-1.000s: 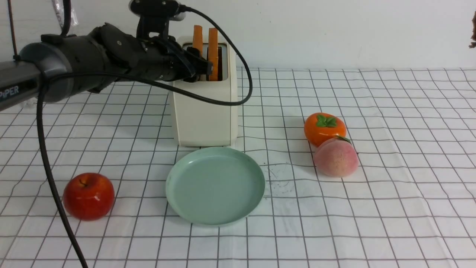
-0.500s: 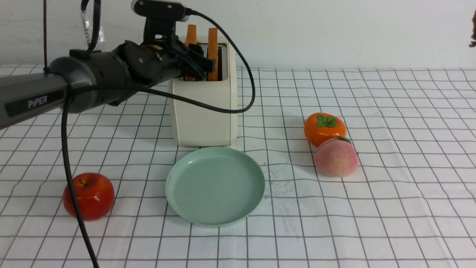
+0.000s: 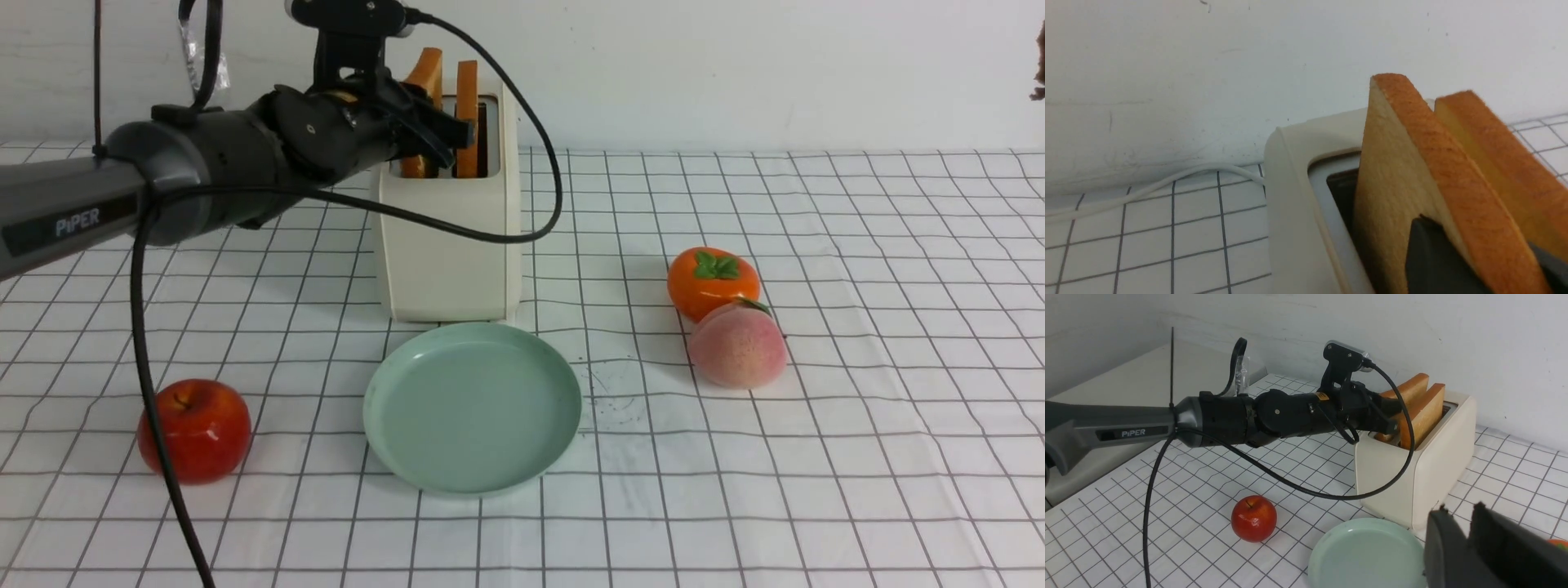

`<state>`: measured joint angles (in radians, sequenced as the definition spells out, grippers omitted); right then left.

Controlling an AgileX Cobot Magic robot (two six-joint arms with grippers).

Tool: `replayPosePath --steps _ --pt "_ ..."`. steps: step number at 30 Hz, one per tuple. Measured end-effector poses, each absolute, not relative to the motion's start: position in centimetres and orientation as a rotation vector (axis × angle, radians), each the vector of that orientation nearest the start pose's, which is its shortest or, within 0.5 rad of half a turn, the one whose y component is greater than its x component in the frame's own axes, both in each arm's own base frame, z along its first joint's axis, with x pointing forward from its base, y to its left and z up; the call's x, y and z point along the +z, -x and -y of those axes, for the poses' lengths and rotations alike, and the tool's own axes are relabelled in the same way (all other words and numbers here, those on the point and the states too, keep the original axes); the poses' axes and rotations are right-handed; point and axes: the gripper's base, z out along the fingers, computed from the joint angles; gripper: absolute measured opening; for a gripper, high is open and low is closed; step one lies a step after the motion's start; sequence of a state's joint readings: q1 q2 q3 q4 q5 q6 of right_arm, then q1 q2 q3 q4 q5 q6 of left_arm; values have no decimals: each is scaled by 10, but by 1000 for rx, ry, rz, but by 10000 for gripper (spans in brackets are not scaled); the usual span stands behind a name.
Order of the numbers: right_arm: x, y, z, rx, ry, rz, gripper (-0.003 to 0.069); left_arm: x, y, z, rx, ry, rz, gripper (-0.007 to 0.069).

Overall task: Take toasted bread from bread machine on white checkered table place on plate.
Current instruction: 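Reach for a toast slice standing in the toaster with the left gripper, then place the slice of bread on the plate with the left gripper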

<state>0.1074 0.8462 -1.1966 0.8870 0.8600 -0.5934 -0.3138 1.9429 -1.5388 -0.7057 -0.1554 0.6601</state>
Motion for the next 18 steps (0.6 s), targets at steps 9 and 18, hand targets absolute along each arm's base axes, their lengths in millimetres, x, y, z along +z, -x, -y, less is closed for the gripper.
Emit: replayPosePath --steps 9,18 --pt "472 -125 -67 688 479 -1711 -19 416 -384 123 -274 -201 -1577 103" --pt "460 -115 -74 761 619 -1828 -11 446 -281 122 -468 -564 -1968 103"
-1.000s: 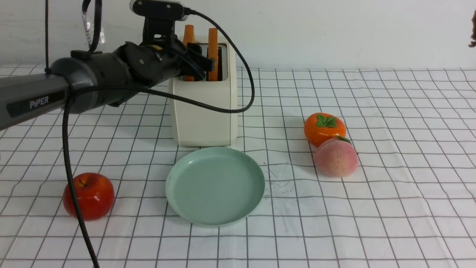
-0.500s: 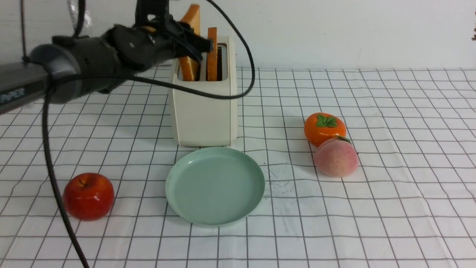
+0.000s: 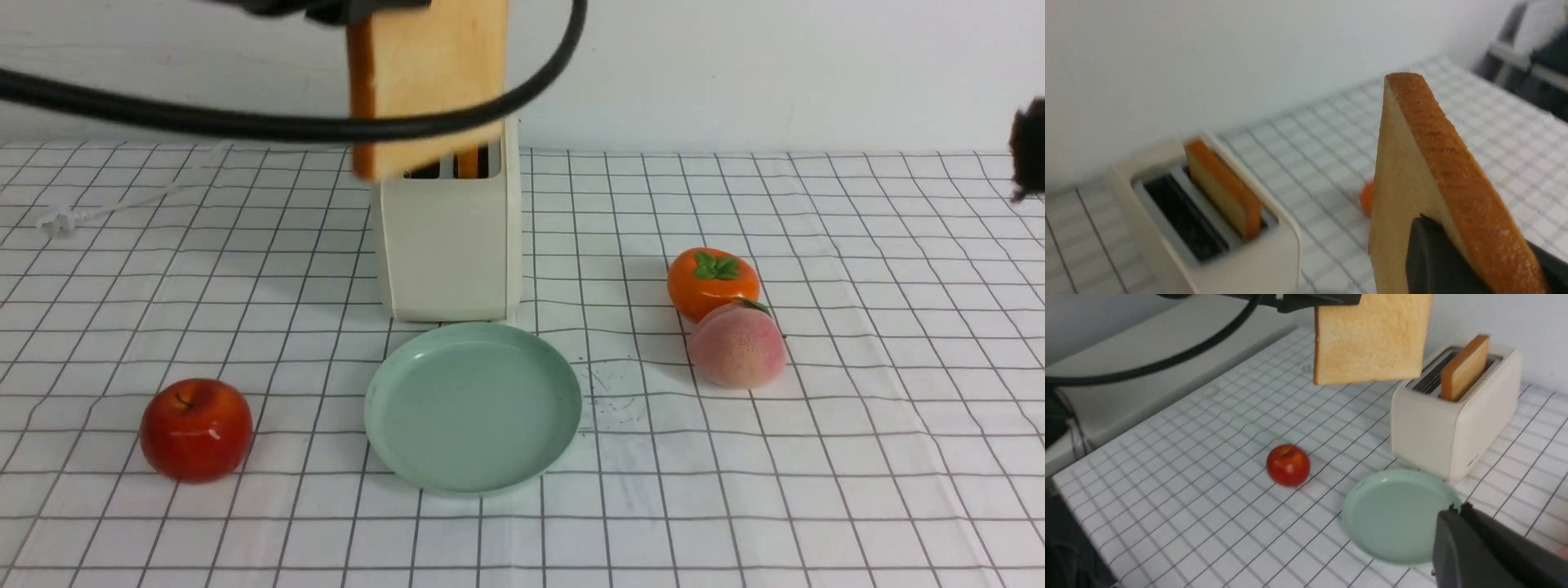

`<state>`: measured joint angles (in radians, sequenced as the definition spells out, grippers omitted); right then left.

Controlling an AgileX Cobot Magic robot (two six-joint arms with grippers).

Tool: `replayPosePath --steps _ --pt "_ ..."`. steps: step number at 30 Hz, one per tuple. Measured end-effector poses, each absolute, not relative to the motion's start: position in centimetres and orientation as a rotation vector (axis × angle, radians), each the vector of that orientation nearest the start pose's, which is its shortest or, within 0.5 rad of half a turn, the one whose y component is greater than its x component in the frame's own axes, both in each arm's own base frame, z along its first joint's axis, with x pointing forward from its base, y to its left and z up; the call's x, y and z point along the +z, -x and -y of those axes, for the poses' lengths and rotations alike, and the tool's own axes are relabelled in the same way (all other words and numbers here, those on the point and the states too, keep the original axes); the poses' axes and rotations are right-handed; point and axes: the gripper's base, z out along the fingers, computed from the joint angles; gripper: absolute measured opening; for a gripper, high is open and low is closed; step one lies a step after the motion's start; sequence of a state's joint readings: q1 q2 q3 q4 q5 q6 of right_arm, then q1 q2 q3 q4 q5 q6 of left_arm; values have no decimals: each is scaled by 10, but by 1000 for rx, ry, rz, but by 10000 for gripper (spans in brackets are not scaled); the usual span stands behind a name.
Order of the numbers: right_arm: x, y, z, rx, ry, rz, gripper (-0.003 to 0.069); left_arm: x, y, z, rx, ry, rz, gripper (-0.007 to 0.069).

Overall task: Take toasted bread from bread machine on white checkered table place on plate.
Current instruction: 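Place the slice of bread on the plate with the left gripper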

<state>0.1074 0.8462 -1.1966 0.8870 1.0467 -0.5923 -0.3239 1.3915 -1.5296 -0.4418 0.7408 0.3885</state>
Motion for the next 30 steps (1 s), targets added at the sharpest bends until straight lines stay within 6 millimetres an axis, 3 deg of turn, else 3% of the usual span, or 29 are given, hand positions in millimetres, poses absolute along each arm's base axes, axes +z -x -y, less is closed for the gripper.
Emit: replayPosePath --steps 1,4,6,10,11,15,21,30 --pt "458 -111 -75 783 654 -1860 -8 426 -269 122 -402 -595 -2110 103" --pt "455 -107 -76 797 682 -1887 -6 398 -263 127 -305 -639 -2190 103" --pt "454 -101 -75 803 695 -1906 -6 355 -256 144 -202 -747 -2202 103" --pt "454 -89 -72 754 700 -1920 -5 299 -249 169 -106 -930 -2070 103" --pt "454 -88 -71 746 701 -1921 -5 294 -248 169 -103 -938 -2070 103" --pt "455 -73 -66 669 703 -1908 -5 253 -262 186 -57 -1102 -1855 103" --pt "456 -62 -64 660 693 -1911 -3 231 -284 196 -19 -1198 -1803 103" --pt "453 -57 -64 673 703 -1952 -1 246 -300 197 1 -1144 -1798 103"
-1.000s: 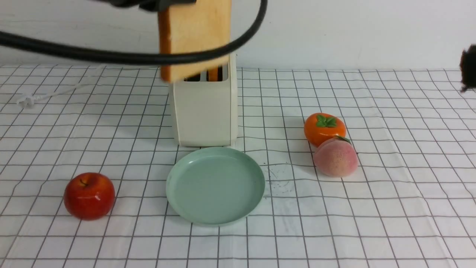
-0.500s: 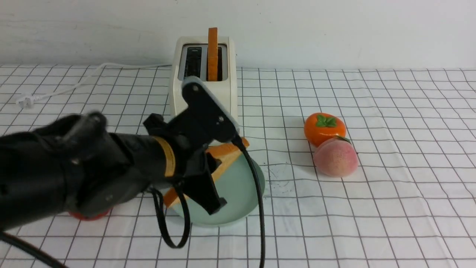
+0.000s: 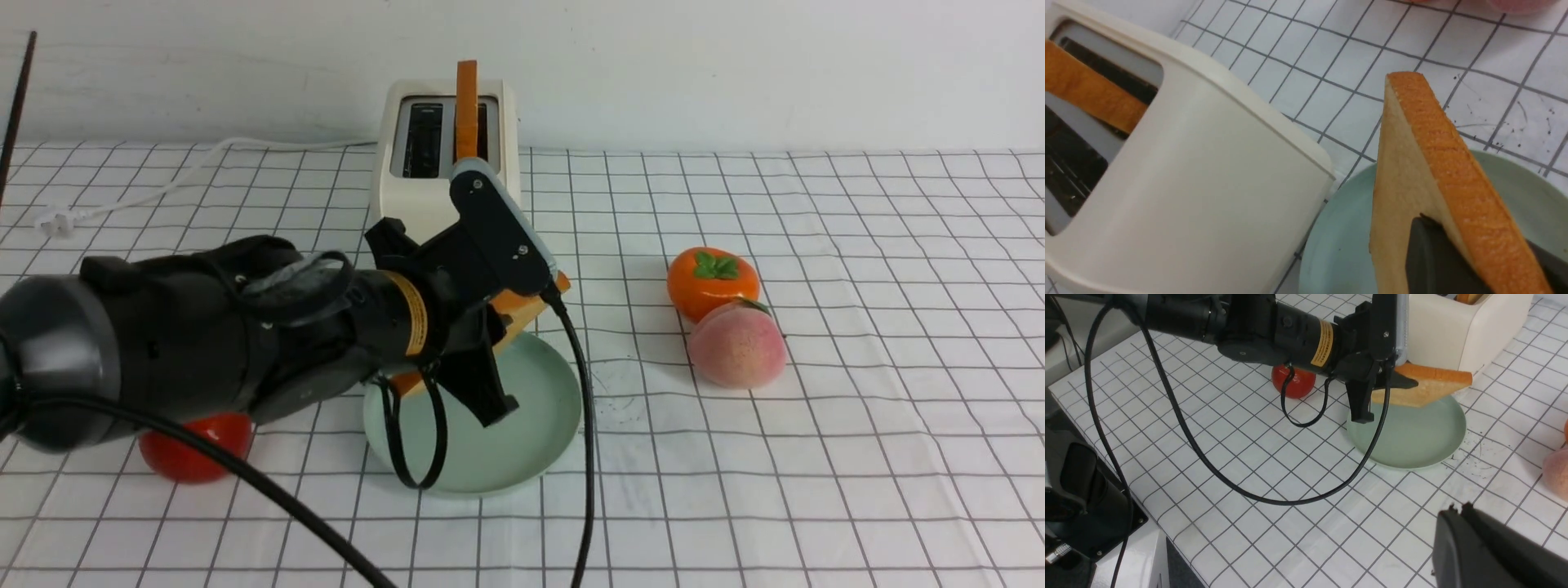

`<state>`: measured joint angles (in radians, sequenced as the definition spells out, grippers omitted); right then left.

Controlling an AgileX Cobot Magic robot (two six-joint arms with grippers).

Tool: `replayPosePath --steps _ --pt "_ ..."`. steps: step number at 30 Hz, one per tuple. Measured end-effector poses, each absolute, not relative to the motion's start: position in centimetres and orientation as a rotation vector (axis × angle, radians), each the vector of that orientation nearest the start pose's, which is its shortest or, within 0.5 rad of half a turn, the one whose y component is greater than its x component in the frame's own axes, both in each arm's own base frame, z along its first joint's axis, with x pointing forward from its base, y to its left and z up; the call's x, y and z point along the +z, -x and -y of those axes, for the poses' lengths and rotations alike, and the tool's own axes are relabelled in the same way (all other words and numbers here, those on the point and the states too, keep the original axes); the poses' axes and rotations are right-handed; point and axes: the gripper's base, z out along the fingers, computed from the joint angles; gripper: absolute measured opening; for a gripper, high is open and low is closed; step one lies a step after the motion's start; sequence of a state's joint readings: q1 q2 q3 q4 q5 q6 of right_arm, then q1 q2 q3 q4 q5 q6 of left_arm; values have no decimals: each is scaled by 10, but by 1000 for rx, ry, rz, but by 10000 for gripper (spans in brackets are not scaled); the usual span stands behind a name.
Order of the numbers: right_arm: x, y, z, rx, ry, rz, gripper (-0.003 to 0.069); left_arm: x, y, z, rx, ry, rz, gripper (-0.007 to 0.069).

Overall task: Take toasted bread from bread machine on white checkered table place on plate.
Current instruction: 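Place the slice of bread on the plate with the left gripper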

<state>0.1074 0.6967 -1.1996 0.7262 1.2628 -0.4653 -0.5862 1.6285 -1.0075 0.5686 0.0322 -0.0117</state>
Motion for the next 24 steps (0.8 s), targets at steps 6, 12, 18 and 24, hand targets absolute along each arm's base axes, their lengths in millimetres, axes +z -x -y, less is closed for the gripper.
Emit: replayPosePath --steps 6,12,18,24 --pt "453 -57 -64 675 703 -1952 -1 222 -306 201 70 -1274 -1796 103" --pt "453 -56 -64 681 704 -1952 -1 213 -309 203 118 -1377 -1737 168" --pt "453 -56 -64 684 702 -1953 1 212 -311 202 165 -1418 -1728 153" --pt "453 -56 -64 684 702 -1953 1 219 -315 202 209 -1422 -1717 113"
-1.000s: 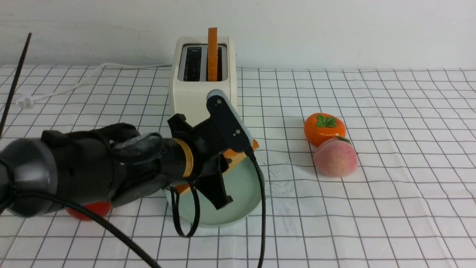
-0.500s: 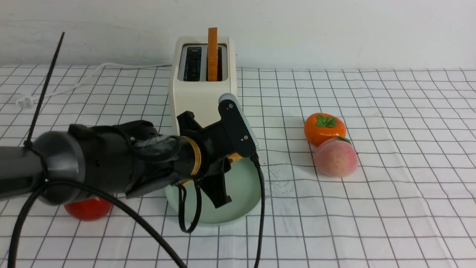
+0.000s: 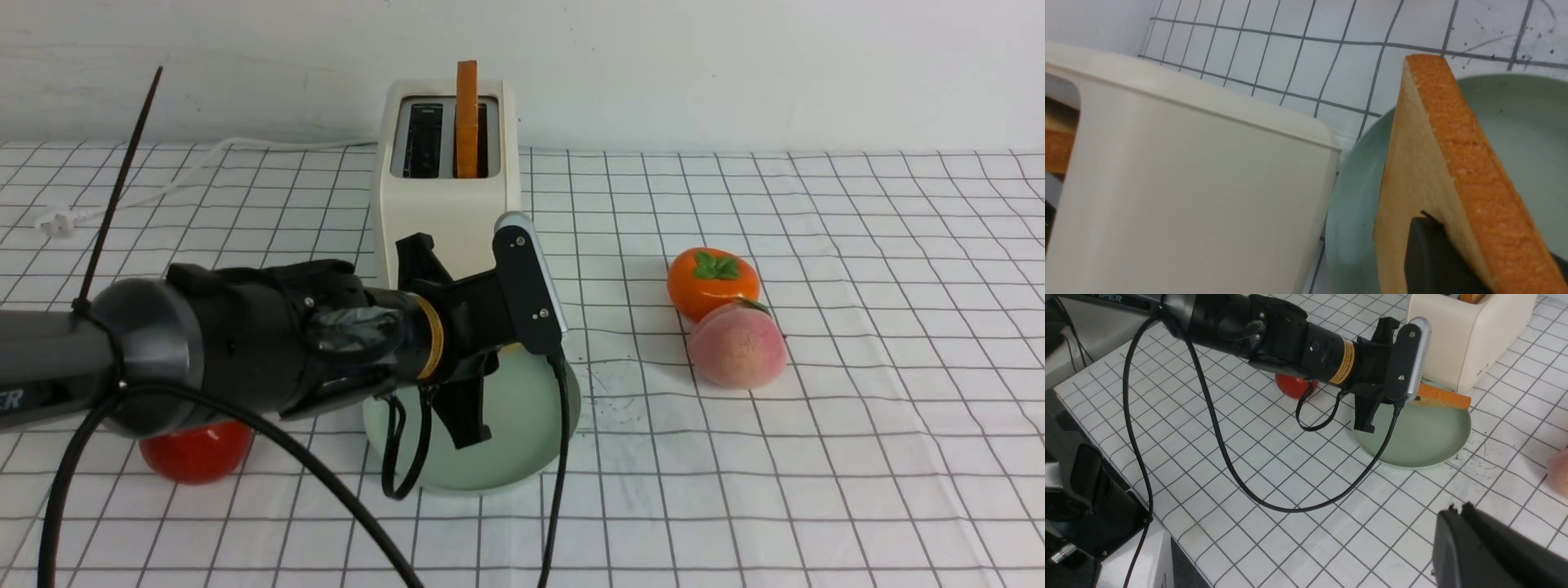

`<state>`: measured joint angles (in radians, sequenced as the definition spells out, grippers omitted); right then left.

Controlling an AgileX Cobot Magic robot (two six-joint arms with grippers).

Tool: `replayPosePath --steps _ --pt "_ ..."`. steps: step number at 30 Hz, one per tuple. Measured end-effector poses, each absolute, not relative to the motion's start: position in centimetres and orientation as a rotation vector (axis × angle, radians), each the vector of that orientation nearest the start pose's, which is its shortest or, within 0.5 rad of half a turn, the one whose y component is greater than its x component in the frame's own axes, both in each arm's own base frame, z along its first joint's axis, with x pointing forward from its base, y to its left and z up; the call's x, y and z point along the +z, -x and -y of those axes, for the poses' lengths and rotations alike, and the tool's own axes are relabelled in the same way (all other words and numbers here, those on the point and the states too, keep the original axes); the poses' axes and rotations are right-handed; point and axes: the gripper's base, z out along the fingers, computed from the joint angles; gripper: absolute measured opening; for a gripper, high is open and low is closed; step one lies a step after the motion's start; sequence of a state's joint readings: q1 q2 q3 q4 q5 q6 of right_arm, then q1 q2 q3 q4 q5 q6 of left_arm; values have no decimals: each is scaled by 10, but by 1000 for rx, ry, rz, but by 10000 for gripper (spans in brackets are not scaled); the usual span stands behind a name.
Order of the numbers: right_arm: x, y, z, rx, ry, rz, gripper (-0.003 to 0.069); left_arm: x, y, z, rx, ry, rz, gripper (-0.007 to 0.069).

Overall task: Take toasted bread from bread machine on white checkered table place on plate.
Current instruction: 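Place the slice of bread on the plate with the left gripper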

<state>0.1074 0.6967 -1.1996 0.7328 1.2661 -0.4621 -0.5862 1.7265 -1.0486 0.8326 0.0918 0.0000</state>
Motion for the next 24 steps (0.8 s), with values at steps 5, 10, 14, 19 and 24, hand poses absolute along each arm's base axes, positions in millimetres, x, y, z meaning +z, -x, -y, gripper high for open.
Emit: replayPosePath --steps 5,10,14,19,24 --pt "453 -56 -64 684 702 -1953 3 225 -318 204 220 -1428 -1684 113" --pt "453 -56 -64 684 702 -1953 5 214 -320 204 230 -1449 -1715 111" --pt "453 -56 -64 684 702 -1953 5 204 -322 206 207 -1437 -1753 123" --pt "453 -56 -64 684 702 -1953 6 203 -322 204 195 -1391 -1805 223" --pt "453 -56 -64 684 702 -1953 10 204 -321 198 196 -1283 -1923 410"
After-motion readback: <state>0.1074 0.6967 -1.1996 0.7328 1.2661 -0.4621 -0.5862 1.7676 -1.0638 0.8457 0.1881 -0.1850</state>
